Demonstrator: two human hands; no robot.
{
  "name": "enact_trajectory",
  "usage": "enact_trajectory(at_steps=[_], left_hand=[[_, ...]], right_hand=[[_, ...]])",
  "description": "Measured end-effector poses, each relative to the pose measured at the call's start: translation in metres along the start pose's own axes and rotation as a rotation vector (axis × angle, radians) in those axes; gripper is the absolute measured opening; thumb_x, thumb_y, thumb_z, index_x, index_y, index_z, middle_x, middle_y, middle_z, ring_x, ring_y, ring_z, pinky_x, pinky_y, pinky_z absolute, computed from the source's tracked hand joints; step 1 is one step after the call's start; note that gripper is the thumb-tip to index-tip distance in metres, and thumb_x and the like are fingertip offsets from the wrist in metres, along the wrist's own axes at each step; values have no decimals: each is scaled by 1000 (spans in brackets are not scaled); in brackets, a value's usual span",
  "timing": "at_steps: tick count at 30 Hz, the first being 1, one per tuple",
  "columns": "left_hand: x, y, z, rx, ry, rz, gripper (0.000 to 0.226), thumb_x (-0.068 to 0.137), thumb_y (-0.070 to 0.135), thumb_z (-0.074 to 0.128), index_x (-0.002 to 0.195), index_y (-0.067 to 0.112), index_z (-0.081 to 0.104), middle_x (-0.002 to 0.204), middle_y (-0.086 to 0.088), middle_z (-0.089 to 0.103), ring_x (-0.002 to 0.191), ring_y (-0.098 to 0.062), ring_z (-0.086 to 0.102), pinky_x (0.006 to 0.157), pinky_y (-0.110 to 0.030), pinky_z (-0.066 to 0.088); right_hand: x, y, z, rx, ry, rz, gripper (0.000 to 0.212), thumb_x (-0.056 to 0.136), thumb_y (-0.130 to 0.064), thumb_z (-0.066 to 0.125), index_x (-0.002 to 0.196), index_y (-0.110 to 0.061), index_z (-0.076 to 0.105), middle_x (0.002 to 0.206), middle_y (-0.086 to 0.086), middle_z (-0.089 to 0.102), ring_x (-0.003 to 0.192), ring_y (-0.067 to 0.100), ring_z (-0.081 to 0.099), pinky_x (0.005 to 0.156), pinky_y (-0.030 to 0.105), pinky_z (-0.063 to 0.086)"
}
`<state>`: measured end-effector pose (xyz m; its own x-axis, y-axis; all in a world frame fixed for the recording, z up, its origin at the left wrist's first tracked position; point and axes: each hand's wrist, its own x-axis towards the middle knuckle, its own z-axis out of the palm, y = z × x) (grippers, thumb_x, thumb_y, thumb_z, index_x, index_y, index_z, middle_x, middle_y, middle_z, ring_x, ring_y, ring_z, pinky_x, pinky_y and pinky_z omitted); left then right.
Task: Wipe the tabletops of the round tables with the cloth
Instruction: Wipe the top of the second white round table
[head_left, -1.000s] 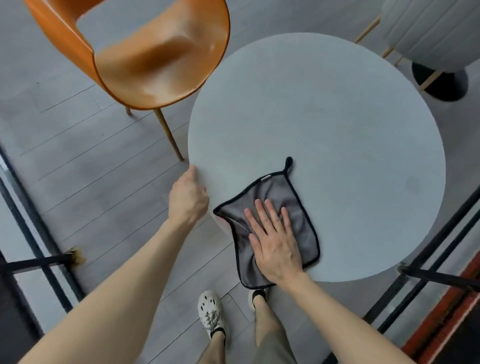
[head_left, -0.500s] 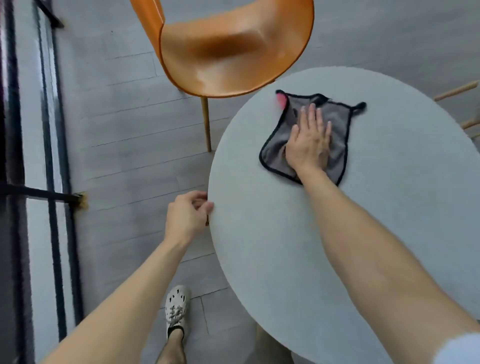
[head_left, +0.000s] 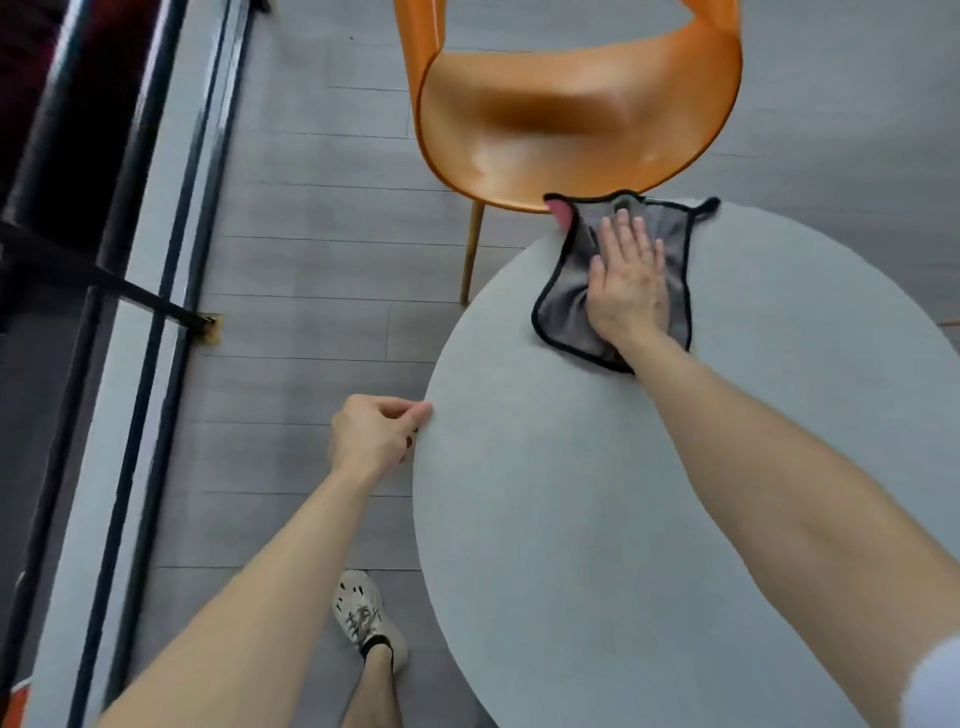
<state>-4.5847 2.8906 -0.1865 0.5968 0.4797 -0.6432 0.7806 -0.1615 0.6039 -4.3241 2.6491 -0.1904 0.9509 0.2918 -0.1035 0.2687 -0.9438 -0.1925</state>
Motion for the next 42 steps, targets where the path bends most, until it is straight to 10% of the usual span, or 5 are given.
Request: enact_trajectory(at_steps=[11,17,24,33,42], left_hand=[[-3,-7,-13,228,199,-60,42,63,77,84,69,36,79,67,13,74,74,-14,71,72,-33,59],[-9,-2,-14,227,119,196,17,96,32,61,90,32,77,76,16,77,79,-12,75,80,-39,63],[-13,-20,-62,427,101,623,31,107,18,47,132,23,63,126,2,67,118,-22,61,96,-41,51],[-48,-61,-62,739,-205,1162,33,101,10,59,134,14,65,137,-5,62,129,-28,54,107,-45,48],[-105,-67,21,955,-413,1387,45,101,21,62,145,18,55,151,-10,53,135,-37,50,111,-52,43]], right_hand=[[-119,-100,52,-26,36,-199,63,115,-39,28,175,-20,21,184,4,11,171,23,5,136,59,8],[-186,-112,66,6,65,-119,63,116,-37,31,175,-16,20,184,5,9,171,23,4,135,59,13],[-286,-184,100,23,107,131,64,117,-38,31,175,-16,17,184,5,5,171,23,0,135,60,11],[-407,-217,135,-64,165,275,79,113,-27,52,176,-19,6,184,4,1,171,26,2,135,59,15],[-514,-170,139,152,360,891,62,117,-38,36,175,-21,21,184,9,4,171,28,-1,137,56,11]])
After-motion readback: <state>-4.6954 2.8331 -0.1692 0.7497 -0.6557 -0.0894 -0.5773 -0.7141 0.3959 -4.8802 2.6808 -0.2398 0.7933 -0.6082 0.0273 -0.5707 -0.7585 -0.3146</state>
